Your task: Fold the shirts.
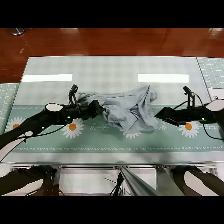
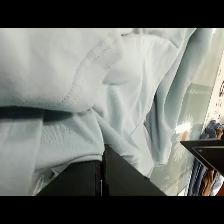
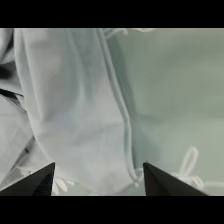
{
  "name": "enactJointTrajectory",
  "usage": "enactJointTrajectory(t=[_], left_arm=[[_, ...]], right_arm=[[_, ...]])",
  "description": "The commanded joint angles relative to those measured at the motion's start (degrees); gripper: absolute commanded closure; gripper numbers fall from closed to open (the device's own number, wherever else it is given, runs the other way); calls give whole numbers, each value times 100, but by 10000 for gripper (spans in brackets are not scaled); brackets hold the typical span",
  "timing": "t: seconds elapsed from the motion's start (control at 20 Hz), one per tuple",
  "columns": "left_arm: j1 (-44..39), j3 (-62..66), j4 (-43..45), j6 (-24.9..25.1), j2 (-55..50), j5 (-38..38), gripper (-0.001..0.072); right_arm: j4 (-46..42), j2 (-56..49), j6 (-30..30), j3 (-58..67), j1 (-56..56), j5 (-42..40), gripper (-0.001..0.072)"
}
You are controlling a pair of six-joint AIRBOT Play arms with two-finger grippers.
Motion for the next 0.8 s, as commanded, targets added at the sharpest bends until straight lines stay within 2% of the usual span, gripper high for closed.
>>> enactJointTrajectory(t=[0.0,0.2,0.65,0.75], left_arm=[[-4,33,79,13,-2,-179,685],[-4,33,79,9,-2,-192,685],[-4,33,79,13,-2,-208,685],[-4,33,79,13,-2,-208,685]], right_arm=[[175,-898,-103,455,503,-87,88],[208,-1611,-164,975,664,-120,89],[837,-2052,-334,1292,667,-79,89],[911,-2129,-337,1292,667,-50,124]])
